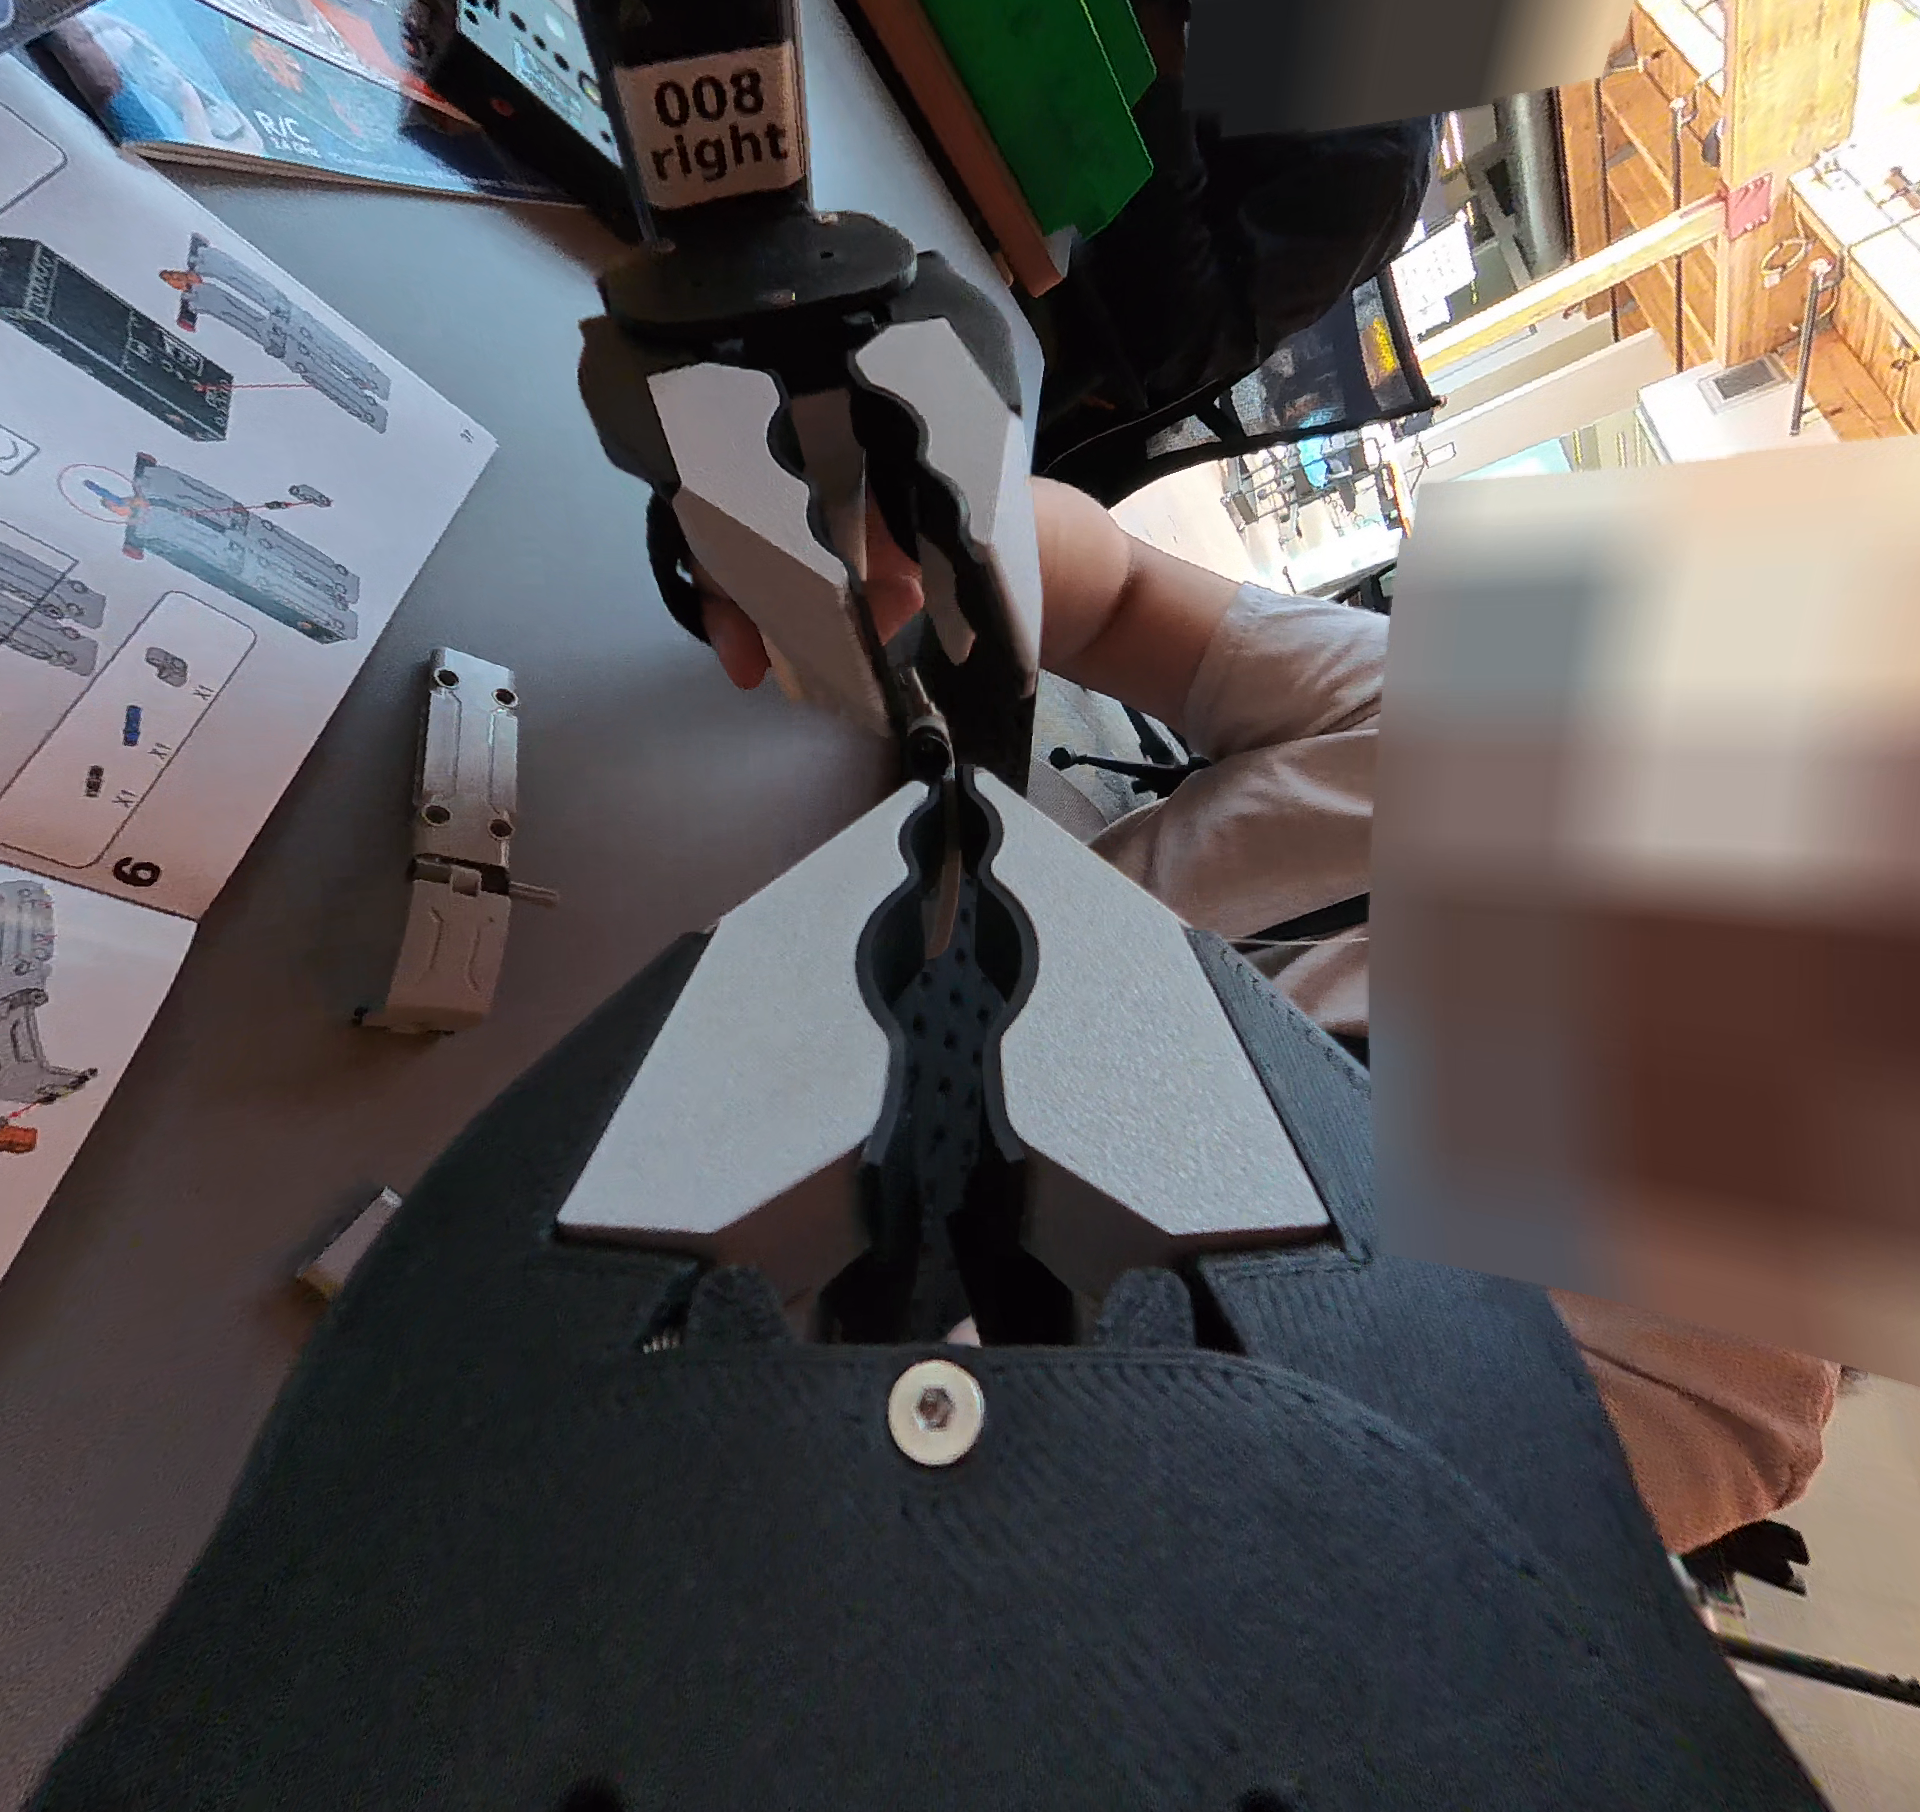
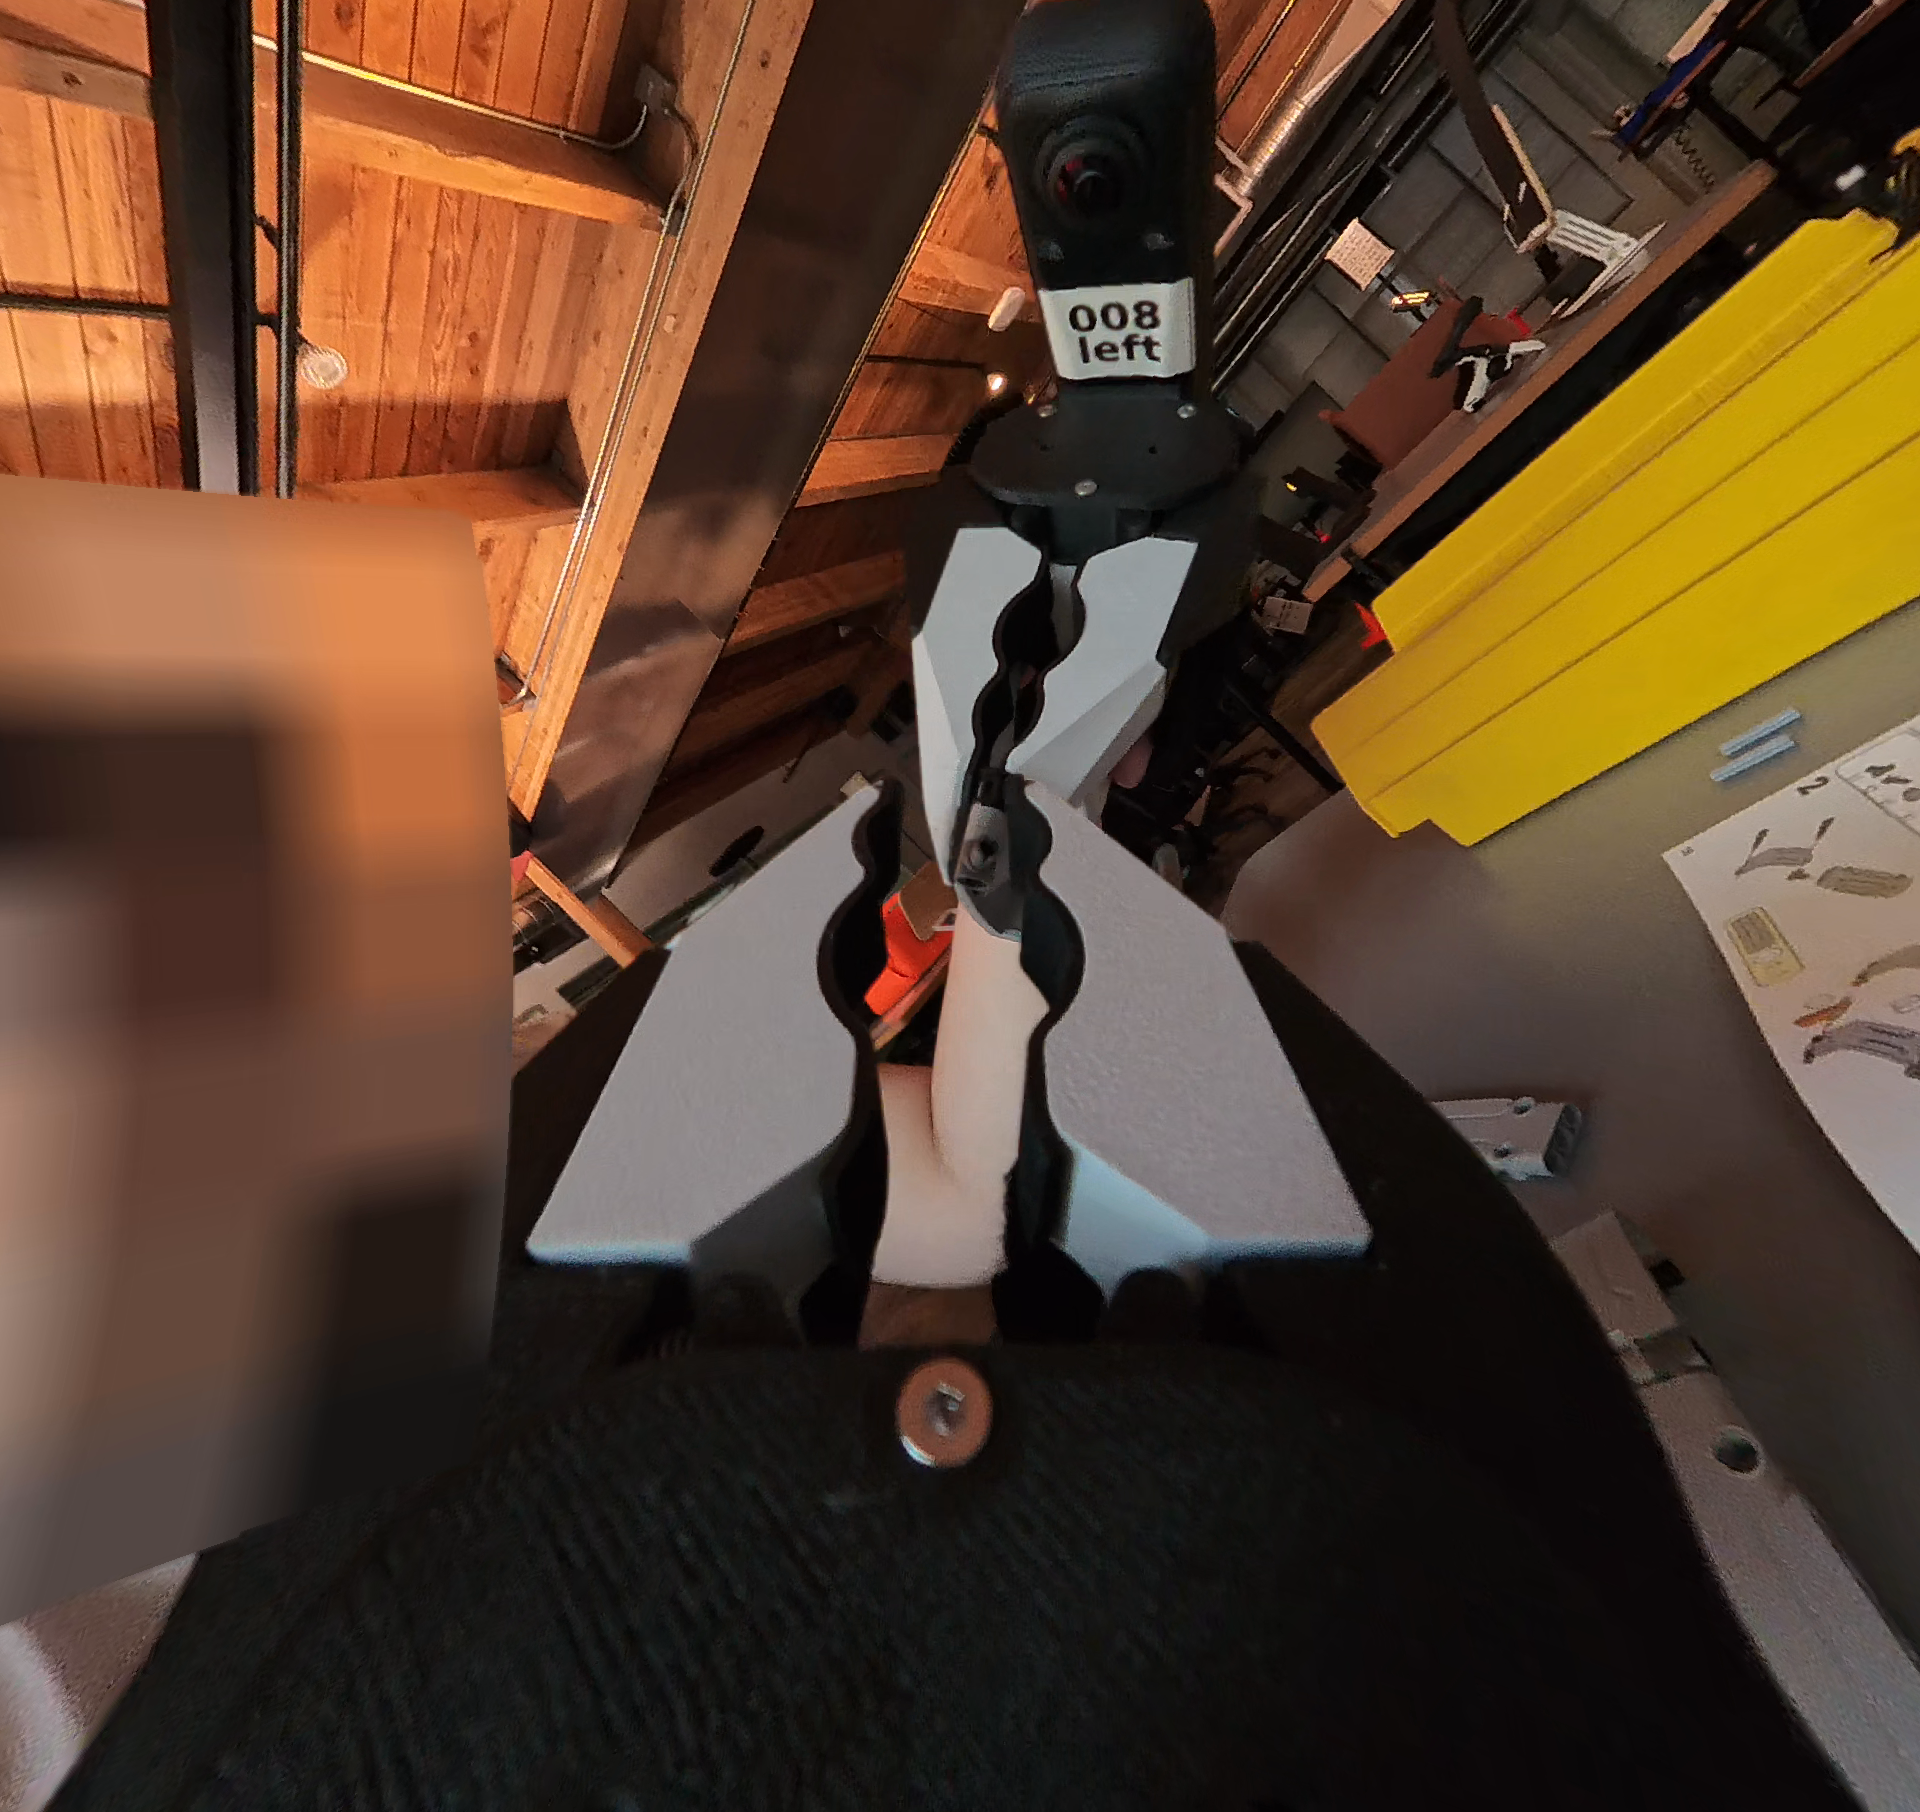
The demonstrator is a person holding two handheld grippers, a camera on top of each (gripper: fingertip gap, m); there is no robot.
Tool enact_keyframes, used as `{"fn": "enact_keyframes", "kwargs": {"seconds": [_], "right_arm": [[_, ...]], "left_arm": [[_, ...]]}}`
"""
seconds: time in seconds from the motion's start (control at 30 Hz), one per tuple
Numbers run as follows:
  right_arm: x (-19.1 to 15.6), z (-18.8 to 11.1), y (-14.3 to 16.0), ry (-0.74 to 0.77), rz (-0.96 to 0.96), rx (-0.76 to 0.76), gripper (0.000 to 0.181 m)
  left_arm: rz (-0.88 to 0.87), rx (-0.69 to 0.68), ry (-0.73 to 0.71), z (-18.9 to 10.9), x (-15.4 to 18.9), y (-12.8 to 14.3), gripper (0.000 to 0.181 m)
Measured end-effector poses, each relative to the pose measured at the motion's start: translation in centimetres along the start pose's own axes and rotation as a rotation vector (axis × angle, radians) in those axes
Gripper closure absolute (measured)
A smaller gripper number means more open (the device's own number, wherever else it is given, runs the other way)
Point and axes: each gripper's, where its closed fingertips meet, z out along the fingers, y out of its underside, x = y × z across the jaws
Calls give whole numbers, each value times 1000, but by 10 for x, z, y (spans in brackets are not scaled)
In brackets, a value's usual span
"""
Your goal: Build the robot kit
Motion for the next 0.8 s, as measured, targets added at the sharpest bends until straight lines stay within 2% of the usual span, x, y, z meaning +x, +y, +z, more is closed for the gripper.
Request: {"fn": "enact_keyframes", "kwargs": {"seconds": [0.03, 0.23, 0.43, 0.7, 0.8], "right_arm": [[-2, 0, 0, 3, -24, -5, 162], [-4, -7, -8, 42, -110, -10, 162], [1, -15, -13, 80, -146, -7, 163], [2, -17, -14, 85, -141, -2, 164], [3, -19, -16, 86, -138, 6, 164]], "left_arm": [[12, -17, -1, -1, 1, 4, 181], [114, -110, -42, -19, 11, 40, 181], [195, -199, -145, -31, 13, 75, 181], [145, -203, -160, -31, 6, 74, 181], [124, -151, -177, -36, 3, 66, 181]]}}
